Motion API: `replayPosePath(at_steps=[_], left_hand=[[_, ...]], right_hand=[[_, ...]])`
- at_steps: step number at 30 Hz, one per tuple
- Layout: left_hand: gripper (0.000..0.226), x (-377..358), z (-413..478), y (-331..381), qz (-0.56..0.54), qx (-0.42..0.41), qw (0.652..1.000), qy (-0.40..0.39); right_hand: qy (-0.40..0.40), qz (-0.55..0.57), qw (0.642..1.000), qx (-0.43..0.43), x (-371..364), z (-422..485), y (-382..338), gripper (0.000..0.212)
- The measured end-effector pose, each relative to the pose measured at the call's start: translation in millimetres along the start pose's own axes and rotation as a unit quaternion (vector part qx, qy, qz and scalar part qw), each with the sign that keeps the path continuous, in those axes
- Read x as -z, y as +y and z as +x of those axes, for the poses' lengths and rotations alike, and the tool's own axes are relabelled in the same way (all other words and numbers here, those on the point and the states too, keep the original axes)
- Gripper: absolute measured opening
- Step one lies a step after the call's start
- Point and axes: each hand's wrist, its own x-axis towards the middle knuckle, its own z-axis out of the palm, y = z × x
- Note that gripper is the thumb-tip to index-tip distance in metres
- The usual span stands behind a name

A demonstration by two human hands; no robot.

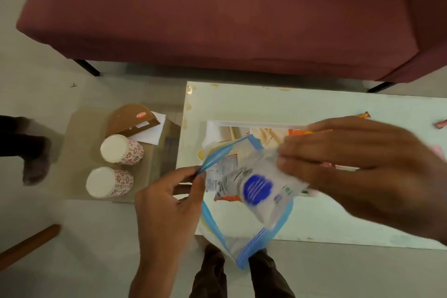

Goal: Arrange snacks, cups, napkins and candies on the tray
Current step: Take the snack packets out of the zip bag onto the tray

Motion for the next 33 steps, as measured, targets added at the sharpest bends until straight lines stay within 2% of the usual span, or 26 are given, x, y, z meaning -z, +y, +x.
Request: replayPosePath(at_steps=[2, 5, 8, 10, 14, 16, 18, 19, 23, 33], left_hand=[[0.021, 1.8, 2.6, -1.0, -0.002, -0.006, 1.000, 0.006], [0.022, 1.1, 3.8, -1.7, 0.000, -0.017, 1.000, 0.013], [0.021, -2.2, 3.7, -2.7, -0.002, -0.028, 0.999, 0.017], [0.021, -5.1, 2.8, -3.7, -0.007, -0.029, 0.999, 0.019], [0.014, -14.1, 4.0, -5.9, -0.013, -0.021, 1.000, 0.017], [0.013, -18.2, 5.3, -3.1, -0.006, -0.025, 1.000, 0.014], [0.013, -22.9, 7.6, 0.5, -0.005, -0.029, 1.000, 0.010], [0.013, -25.6, 8.9, 1.8, -0.005, -0.030, 1.000, 0.008], [0.016, -34.4, 12.2, 4.5, -0.003, -0.027, 1.000, 0.004], [0.020, -55.3, 17.1, 13.0, 0.021, -0.042, 0.999, 0.007]], right_hand=[[0.045, 0.055, 0.992, -0.101, 6.3, -15.7, 10.1, 0.036], [0.138, 0.092, 0.954, -0.250, 3.9, -39.7, 28.0, 0.027], [0.227, 0.143, 0.865, -0.425, -8.3, -53.2, 45.4, 0.022], [0.266, 0.161, 0.815, -0.489, -30.2, -59.3, 56.4, 0.021], [0.247, 0.200, 0.735, -0.599, -101.5, -81.4, 86.9, 0.009], [0.210, 0.206, 0.700, -0.651, -141.2, -99.9, 107.0, 0.027], [0.174, 0.197, 0.690, -0.675, -173.5, -112.4, 122.7, 0.047], [0.160, 0.190, 0.688, -0.682, -187.0, -116.6, 128.6, 0.048], [0.124, 0.178, 0.680, -0.700, -220.0, -124.9, 146.8, 0.033], [0.073, 0.138, 0.712, -0.685, -238.3, -137.9, 170.9, 0.046]])
